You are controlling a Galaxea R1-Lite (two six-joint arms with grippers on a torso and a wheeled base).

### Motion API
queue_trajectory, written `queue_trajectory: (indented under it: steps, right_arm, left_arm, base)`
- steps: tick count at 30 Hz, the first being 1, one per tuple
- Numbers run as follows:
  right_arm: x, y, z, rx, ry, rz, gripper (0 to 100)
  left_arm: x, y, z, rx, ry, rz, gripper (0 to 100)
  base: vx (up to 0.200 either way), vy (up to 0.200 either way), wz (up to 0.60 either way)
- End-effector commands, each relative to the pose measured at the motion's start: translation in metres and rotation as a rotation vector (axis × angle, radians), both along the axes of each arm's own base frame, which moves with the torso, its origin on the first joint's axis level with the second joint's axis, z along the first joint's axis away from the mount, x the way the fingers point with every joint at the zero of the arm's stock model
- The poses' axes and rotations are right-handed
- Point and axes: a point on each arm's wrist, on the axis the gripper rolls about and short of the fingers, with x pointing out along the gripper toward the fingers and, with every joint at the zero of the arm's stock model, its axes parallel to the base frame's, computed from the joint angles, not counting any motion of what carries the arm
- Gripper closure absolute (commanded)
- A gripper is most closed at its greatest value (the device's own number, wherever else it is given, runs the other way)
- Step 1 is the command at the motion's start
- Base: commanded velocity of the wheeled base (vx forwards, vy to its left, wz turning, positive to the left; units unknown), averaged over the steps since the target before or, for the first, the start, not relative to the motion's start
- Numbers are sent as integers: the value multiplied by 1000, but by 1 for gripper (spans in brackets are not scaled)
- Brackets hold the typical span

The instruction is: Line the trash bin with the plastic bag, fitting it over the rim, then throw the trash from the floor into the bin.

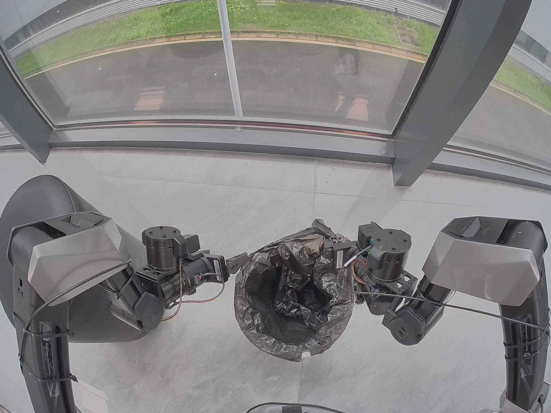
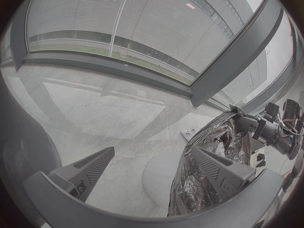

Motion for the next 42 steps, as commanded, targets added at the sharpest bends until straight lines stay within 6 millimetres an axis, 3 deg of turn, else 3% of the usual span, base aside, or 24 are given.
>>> queue_trajectory:
  steps: [1,5,12,19,30,36,38,42]
  right_arm:
    - [-9,2,-7,-14,38,20,0]
    - [-17,-2,-27,-27,106,32,0]
    - [-19,-4,-31,38,137,21,0]
    - [-26,1,-20,50,119,42,0]
    - [-58,33,6,49,76,167,0]
    - [-58,39,-21,-3,127,175,0]
    - [-44,34,-30,-10,131,143,0]
    - [-37,26,-38,-21,145,116,0]
  left_arm:
    - [-1,1,0,-2,4,2,0]
    - [-3,1,0,-4,-5,1,0]
    - [-3,1,0,-4,-7,1,0]
    - [-6,2,2,-13,-7,4,0]
    - [-39,11,37,-84,-65,12,0]
    - [-56,19,32,-126,-36,31,0]
    - [-61,23,24,-164,-53,46,0]
    - [-60,24,23,-174,-81,48,0]
  base:
    - [0,0,0]
    - [0,0,0]
    - [0,0,0]
    - [0,0,0]
    - [0,0,0]
    - [0,0,0]
    - [0,0,0]
    - [0,0,0]
